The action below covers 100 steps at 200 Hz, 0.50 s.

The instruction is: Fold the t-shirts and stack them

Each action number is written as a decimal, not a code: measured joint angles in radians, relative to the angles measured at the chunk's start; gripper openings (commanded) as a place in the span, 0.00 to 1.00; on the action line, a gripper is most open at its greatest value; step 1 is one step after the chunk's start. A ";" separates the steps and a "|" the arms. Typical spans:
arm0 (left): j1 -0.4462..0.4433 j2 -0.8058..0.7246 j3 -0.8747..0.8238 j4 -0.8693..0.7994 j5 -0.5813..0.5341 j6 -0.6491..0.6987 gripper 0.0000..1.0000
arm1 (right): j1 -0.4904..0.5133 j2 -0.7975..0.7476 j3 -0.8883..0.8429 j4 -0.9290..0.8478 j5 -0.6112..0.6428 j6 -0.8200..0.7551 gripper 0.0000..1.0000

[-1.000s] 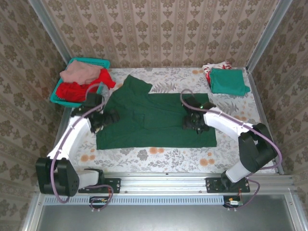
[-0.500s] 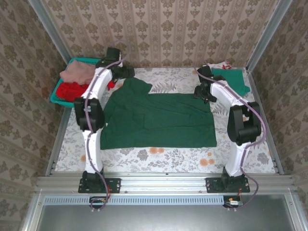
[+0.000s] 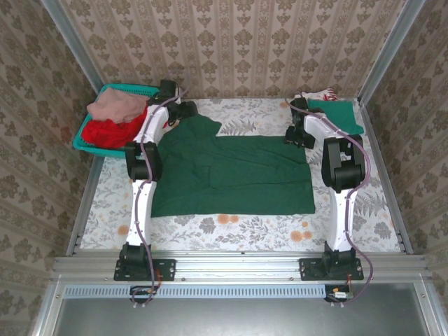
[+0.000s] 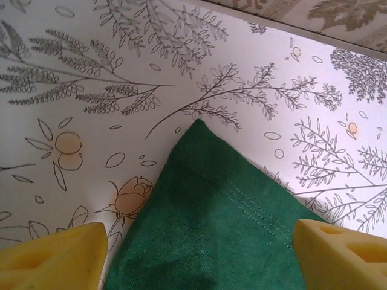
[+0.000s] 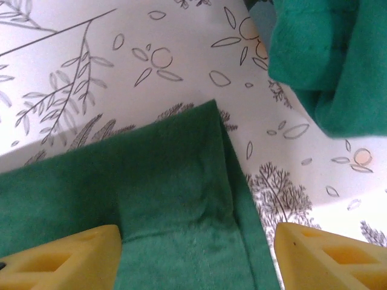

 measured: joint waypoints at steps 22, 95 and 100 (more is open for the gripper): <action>-0.001 0.000 0.000 0.004 0.014 -0.035 0.51 | -0.013 0.030 0.026 -0.002 -0.040 0.002 0.68; 0.014 0.004 -0.015 0.003 0.057 -0.056 0.02 | -0.023 0.084 0.126 -0.053 -0.072 0.021 0.64; 0.016 0.004 -0.015 0.002 0.056 -0.055 0.00 | -0.023 0.085 0.127 -0.055 -0.072 0.023 0.63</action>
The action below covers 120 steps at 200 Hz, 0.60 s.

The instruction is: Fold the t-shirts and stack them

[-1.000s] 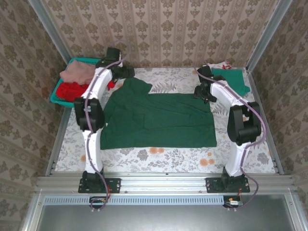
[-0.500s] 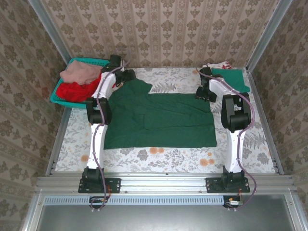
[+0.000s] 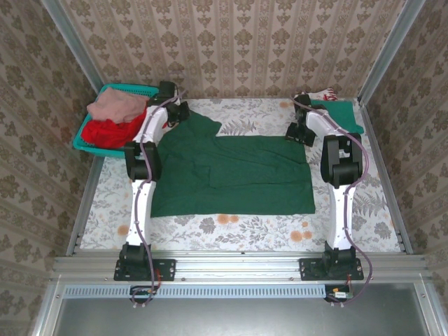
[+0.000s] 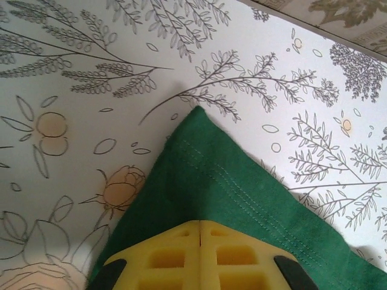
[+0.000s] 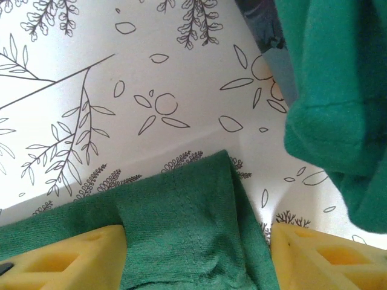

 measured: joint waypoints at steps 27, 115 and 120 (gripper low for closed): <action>0.012 0.000 0.000 -0.016 -0.003 0.006 0.27 | -0.001 0.002 0.002 -0.002 0.000 0.004 0.62; 0.031 0.006 -0.025 0.024 0.011 -0.034 0.22 | -0.016 0.002 0.000 0.019 -0.024 0.033 0.20; 0.030 0.009 -0.025 0.029 0.020 -0.044 0.18 | -0.015 0.002 0.000 0.027 -0.032 0.033 0.17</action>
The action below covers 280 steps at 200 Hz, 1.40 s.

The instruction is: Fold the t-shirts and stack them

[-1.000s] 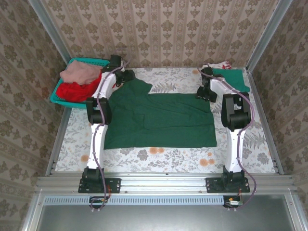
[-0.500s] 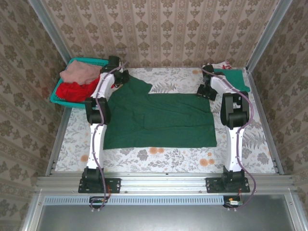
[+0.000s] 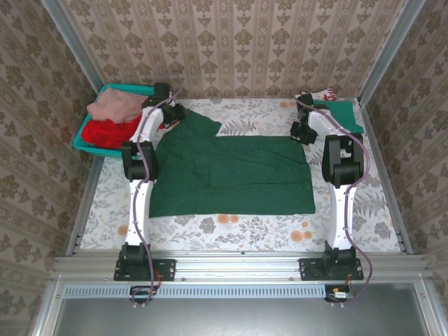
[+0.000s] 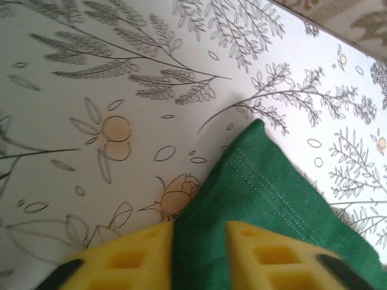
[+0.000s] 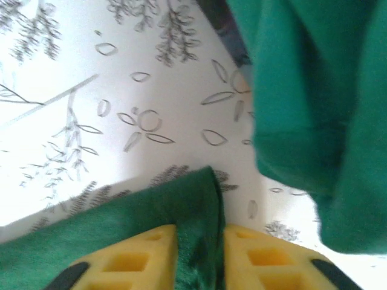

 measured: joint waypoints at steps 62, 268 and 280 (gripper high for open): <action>0.000 0.013 -0.005 0.029 0.104 -0.011 0.00 | 0.019 -0.002 -0.006 0.071 -0.097 -0.007 0.02; 0.118 -0.980 -1.352 0.461 0.261 0.101 0.00 | -0.151 -0.350 -0.474 0.318 -0.362 -0.070 0.05; 0.138 -0.992 -1.371 0.463 0.259 0.101 0.00 | -0.152 -0.354 -0.470 0.317 -0.372 -0.063 0.05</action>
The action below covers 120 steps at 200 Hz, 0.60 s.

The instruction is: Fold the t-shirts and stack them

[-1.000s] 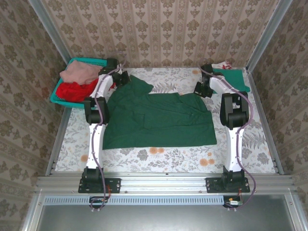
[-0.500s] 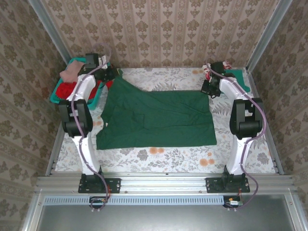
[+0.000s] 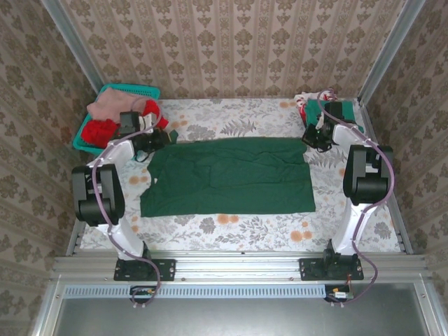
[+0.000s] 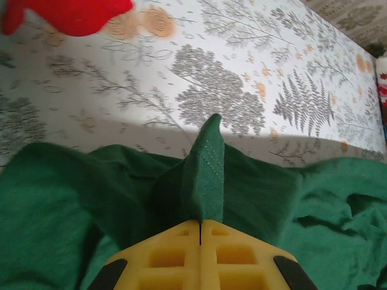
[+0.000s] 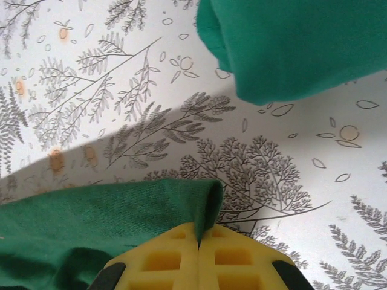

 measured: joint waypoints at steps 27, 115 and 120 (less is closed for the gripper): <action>0.028 -0.048 -0.024 0.013 -0.009 0.001 0.00 | 0.000 -0.011 0.022 -0.004 -0.019 0.003 0.05; 0.071 -0.360 -0.307 -0.017 -0.080 0.002 0.00 | -0.032 -0.134 -0.050 -0.097 -0.116 -0.046 0.09; 0.077 -0.371 -0.327 -0.020 -0.085 0.002 0.00 | -0.034 -0.138 -0.052 -0.103 -0.120 -0.045 0.09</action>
